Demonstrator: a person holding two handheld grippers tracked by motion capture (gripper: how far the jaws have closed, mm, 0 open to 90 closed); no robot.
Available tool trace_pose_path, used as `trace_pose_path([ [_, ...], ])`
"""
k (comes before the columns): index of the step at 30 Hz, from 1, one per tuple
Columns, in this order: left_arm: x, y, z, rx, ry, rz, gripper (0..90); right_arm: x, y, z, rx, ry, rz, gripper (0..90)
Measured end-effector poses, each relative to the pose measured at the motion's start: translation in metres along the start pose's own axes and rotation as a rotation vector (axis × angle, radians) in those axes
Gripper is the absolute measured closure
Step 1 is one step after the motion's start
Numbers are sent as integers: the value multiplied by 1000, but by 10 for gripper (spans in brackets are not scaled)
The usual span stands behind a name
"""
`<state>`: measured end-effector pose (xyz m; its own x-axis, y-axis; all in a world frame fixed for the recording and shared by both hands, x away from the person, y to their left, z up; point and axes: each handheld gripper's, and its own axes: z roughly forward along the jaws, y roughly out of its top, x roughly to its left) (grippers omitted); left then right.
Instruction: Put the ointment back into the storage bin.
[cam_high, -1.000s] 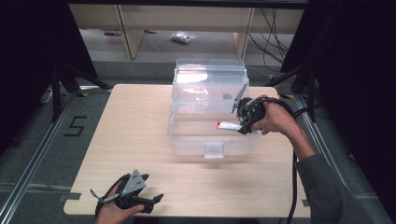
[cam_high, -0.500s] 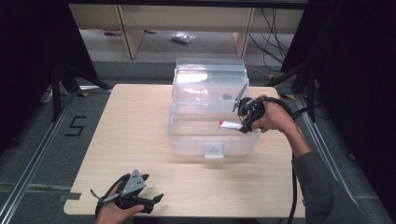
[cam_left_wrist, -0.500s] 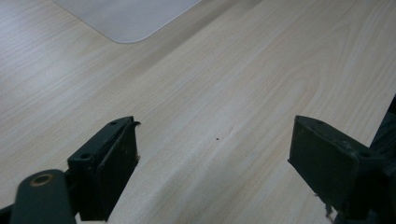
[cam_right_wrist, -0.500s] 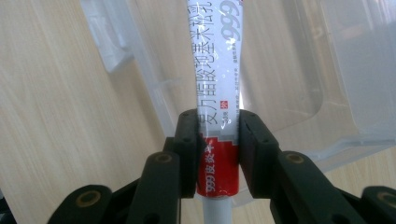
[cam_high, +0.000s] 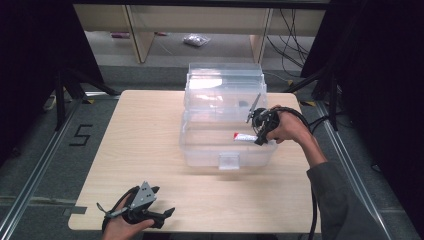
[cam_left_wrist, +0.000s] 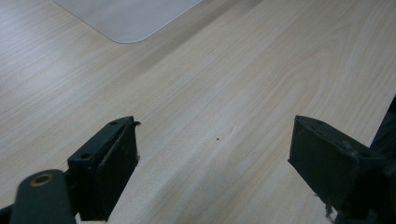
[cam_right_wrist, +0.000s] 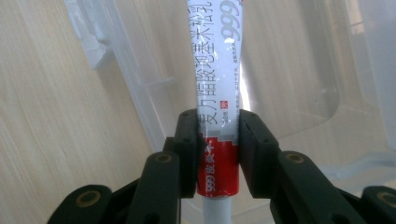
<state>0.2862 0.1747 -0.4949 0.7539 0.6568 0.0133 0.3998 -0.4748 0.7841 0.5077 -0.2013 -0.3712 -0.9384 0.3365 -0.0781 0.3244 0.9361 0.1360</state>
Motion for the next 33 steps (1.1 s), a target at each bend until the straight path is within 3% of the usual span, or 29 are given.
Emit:
trace_pose_path([
  [3, 0, 0, 0, -3, 4, 1, 150, -3, 0, 8, -3, 12, -28, 709],
  [4, 0, 0, 0, -3, 4, 0, 150, 0, 0, 9, 15, 11, 15, 709],
  [6, 0, 0, 0, -1, 0, 0, 150, -3, 1, 12, 13, 17, -8, 709],
  [8, 0, 0, 0, -2, 0, 0, 150, -2, 1, 12, 16, 13, 10, 710],
  [12, 0, 0, 0, -3, 1, -1, 150, -6, 2, 18, 7, 25, -28, 709],
  [13, 0, 0, 0, -3, 2, -2, 150, -4, 2, 18, 17, 25, 12, 709],
  [14, 0, 0, 0, -3, 2, -2, 150, -4, 2, 18, 17, 25, 12, 709],
  [16, 0, 0, 0, -5, 5, 0, 150, -4, 3, 20, 14, 23, 1, 709],
  [17, 0, 0, 0, -4, 5, 2, 150, -8, 2, 23, -1, 36, -44, 709],
  [18, 0, 0, 0, -4, 5, 2, 150, -8, 2, 23, -1, 36, -44, 709],
  [19, 0, 0, 0, -4, 5, 1, 150, -6, 3, 24, 14, 46, -8, 708],
  [24, 0, 0, 0, -3, 1, -2, 150, -6, 1, 29, 10, 55, -11, 708],
  [25, 0, 0, 0, -2, 0, 0, 150, -5, 0, 31, 19, 59, 10, 708],
  [28, 0, 0, 1, -5, 4, 0, 150, -6, -1, 34, 18, 61, -19, 707],
  [33, -1, 0, 0, -4, -4, 0, 150, -6, -1, 35, 29, 64, 1, 705],
])
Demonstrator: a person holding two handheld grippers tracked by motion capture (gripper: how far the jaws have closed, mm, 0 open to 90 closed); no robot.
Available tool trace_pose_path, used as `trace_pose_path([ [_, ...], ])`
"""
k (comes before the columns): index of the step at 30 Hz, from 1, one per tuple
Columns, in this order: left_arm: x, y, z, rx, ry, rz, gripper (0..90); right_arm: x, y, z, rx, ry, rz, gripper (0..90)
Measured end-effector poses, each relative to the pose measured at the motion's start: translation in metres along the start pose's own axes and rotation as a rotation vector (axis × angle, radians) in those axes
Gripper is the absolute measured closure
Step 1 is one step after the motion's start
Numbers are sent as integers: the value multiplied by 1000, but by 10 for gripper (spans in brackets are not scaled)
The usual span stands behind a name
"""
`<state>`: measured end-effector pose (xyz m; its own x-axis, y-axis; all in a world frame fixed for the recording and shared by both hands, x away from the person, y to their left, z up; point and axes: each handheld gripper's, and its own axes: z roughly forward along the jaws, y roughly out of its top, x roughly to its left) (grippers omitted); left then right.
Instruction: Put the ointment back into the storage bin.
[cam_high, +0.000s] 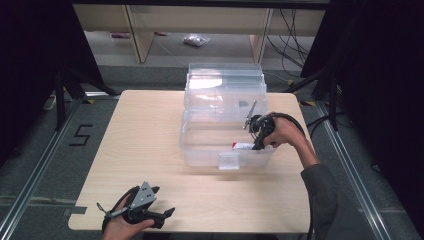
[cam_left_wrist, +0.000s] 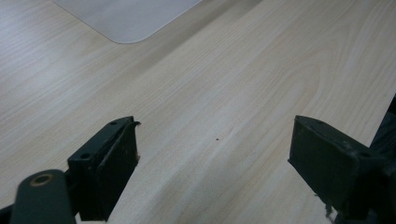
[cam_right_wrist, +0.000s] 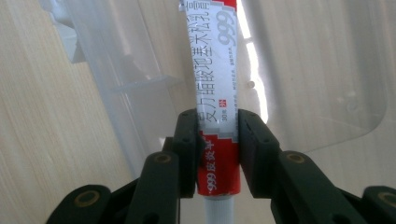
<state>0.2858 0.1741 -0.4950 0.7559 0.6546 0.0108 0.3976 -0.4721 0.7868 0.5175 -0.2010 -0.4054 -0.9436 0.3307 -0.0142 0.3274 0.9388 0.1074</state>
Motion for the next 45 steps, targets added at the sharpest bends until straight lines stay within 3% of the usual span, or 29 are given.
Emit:
trace_pose_path([
  [1, 0, 0, 0, 1, -3, -1, 150, 1, 0, 0, 3, -4, 11, 704],
  [2, 0, 0, 0, 2, 3, 0, 150, 3, 1, 1, 8, 27, 22, 703],
  [4, 1, 0, 0, 1, 9, 1, 150, 3, 1, 1, 6, 17, 21, 703],
  [5, 1, 0, 1, 8, 10, 9, 150, 0, 0, 1, -7, 12, -21, 681],
  [9, 1, 0, 0, 0, 4, -1, 150, 2, 1, -2, 4, 16, 29, 625],
  [12, 0, -1, 1, -12, 1, -6, 150, 1, 0, -10, -35, -12, 43, 580],
  [13, 0, 0, 0, -5, 3, -4, 150, 1, -1, -12, -54, -4, 50, 578],
  [14, 1, 0, 0, 6, 6, 6, 150, 0, -3, -16, -56, -26, 54, 560],
  [16, 1, 0, 0, 4, 4, 5, 150, 2, -3, -18, -69, -26, 74, 557],
  [17, 1, 0, 0, 1, 4, 0, 150, 0, -4, -20, -74, -20, 57, 555],
  [21, 0, 0, 1, -11, 4, -12, 150, 5, -7, -30, -115, -41, 94, 528],
  [22, 1, 0, 0, 8, 12, 10, 150, 5, -8, -34, -145, -35, 82, 504],
  [23, 1, 0, 0, 8, 12, 10, 150, 6, -8, -35, -151, -36, 88, 478],
  [24, 0, 0, 1, -2, 8, 0, 150, 8, -9, -37, -147, -39, 126, 464],
  [29, 1, 0, 1, 6, 13, 7, 150, 10, -11, -39, -160, -40, 111, 448],
  [33, 1, 0, 0, -8, 0, -5, 150, 11, -14, -41, -166, -49, 130, 437],
  [34, 1, 0, 1, -10, 0, -7, 150, 13, -15, -42, -161, -46, 155, 431],
  [36, 1, 0, 1, -11, 1, -9, 150, 12, -15, -43, -173, -49, 136, 427],
  [38, 0, 0, 0, -5, 5, -4, 150, 15, -16, -46, -177, -60, 165, 386],
  [42, 1, 0, 0, 3, 10, 3, 150, 19, -16, -48, -198, -61, 159, 369],
  [45, -1, 0, 1, -19, 3, -22, 150, 21, -16, -48, -217, -62, 185, 362],
])
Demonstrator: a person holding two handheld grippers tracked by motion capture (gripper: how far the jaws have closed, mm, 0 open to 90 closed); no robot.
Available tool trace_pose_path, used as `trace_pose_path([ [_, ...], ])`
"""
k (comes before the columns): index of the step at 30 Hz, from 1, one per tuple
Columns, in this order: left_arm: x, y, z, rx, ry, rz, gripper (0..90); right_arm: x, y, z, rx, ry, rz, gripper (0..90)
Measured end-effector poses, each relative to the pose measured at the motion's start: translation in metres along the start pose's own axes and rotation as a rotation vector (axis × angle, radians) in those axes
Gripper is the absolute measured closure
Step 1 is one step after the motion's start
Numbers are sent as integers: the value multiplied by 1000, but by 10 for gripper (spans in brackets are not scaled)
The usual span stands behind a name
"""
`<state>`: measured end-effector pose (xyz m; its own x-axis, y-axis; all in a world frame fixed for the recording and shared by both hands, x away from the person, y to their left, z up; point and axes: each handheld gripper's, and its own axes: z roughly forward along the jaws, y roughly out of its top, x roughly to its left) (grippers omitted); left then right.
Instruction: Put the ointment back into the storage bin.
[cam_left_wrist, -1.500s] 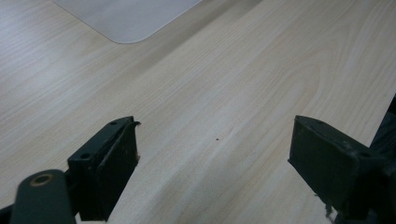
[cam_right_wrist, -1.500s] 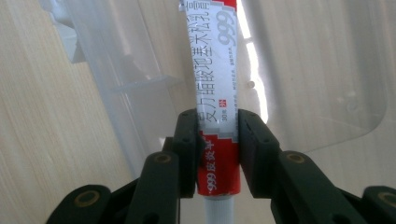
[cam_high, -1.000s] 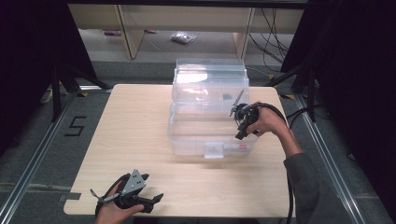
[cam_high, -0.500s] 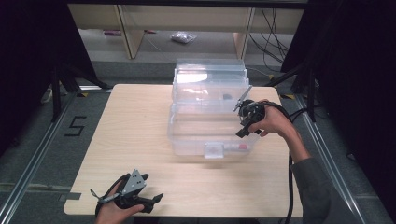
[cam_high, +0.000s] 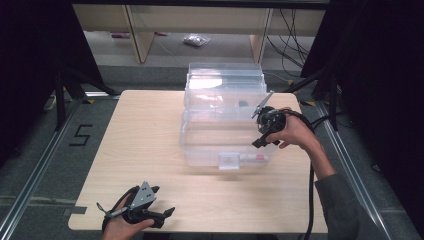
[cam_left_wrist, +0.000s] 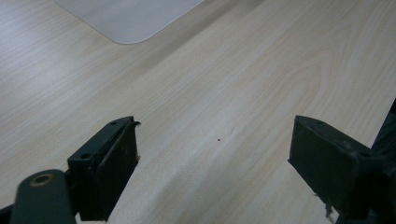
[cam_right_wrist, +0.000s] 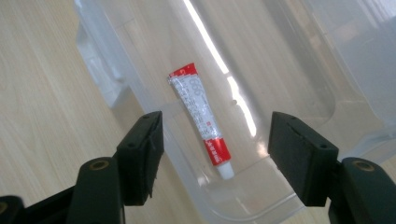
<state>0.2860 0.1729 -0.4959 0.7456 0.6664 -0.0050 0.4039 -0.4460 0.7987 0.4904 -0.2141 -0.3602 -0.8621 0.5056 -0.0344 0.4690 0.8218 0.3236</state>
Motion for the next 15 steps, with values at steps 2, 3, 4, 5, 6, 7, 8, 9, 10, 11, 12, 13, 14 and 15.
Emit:
trace_pose_path([
  [2, 1, 0, -1, 16, 2, 18, 150, -1, -2, 2, -25, 4, 7, 339],
  [3, 1, 0, -1, 17, 10, 22, 150, -1, -3, 3, -29, 3, 11, 330],
  [4, 1, 0, -1, 16, 7, 20, 150, 0, -4, 3, -30, 6, 25, 324],
  [5, 0, 0, -1, 3, 2, 3, 150, 0, -5, 4, -33, 3, 34, 320],
  [6, 0, 0, -1, 2, 6, 2, 150, 1, -6, 4, -38, -4, 32, 317],
  [7, 0, 0, 0, -8, 0, -10, 150, 1, -7, 4, -44, -2, 36, 316],
  [8, 0, 0, 0, -8, 0, -10, 150, 1, -7, 4, -44, -2, 36, 316],
  [9, 0, 0, 0, -6, 2, -10, 150, 4, -8, 4, -53, 4, 43, 306],
  [10, 0, 0, 0, -6, 2, -10, 150, 4, -9, 4, -58, 4, 43, 303],
  [11, 0, 0, -1, 0, 9, -2, 150, 5, -9, 3, -60, -3, 45, 302],
  [12, 0, 0, -1, 2, 10, 1, 150, 6, -9, 3, -62, -8, 47, 302],
  [13, 0, 0, -1, 4, 11, 3, 150, 7, -10, 2, -69, -5, 46, 301],
  [14, 0, 0, -1, 4, 11, 3, 150, 7, -10, 2, -69, -5, 46, 301],
  [15, 0, 1, -2, 8, 12, 6, 150, 8, -10, 1, -85, -5, 52, 300],
])
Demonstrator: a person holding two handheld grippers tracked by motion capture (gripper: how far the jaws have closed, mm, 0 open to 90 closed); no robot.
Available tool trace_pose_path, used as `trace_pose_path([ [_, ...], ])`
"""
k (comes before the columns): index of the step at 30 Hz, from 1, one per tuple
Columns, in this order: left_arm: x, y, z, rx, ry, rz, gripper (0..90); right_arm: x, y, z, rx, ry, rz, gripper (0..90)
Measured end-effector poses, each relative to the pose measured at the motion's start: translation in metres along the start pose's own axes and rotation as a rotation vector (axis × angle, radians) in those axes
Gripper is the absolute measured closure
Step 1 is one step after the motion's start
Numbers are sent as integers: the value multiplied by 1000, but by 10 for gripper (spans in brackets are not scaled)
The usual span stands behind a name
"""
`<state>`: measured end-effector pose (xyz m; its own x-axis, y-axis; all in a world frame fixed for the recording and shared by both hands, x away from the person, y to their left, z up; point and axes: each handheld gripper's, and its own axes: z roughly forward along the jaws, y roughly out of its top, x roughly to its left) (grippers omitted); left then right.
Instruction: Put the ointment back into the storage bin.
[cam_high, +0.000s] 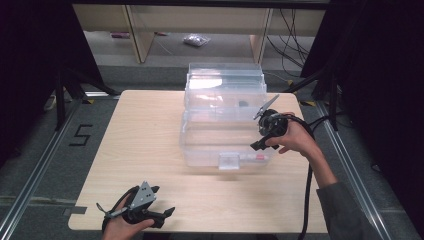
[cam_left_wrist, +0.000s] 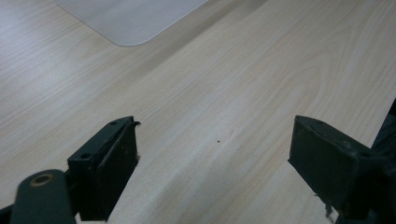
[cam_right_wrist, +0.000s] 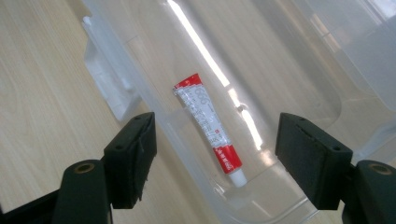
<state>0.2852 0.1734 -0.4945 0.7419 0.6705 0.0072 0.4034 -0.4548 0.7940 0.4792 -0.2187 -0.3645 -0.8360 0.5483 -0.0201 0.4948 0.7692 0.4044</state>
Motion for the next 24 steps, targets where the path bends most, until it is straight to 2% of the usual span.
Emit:
trace_pose_path([
  [4, 0, -1, 1, -17, -5, -13, 150, 4, -1, -1, -1, -6, 25, 293],
  [7, 0, 0, 1, -5, -2, -6, 150, 5, -1, -3, -13, -13, 15, 291],
  [8, 0, 0, 0, -5, -2, -7, 150, 8, -2, -3, -14, -9, 36, 291],
  [11, 0, 0, 1, -3, -2, -4, 150, 10, -2, -5, -24, -13, 32, 288],
  [12, 0, 0, 1, -8, -4, -4, 150, 11, -2, -5, -31, -11, 16, 287],
  [18, 0, 0, 1, -7, -5, -2, 150, 16, -4, -7, -55, -4, 17, 267],
  [19, 0, 0, 0, -3, -3, -2, 150, 17, -4, -7, -53, -6, 32, 265],
  [21, 0, 0, 1, -5, -4, -5, 150, 17, -5, -7, -67, 2, 24, 264],
  [24, 0, 0, 1, -6, -5, -4, 150, 19, -7, -7, -74, 0, 42, 253],
])
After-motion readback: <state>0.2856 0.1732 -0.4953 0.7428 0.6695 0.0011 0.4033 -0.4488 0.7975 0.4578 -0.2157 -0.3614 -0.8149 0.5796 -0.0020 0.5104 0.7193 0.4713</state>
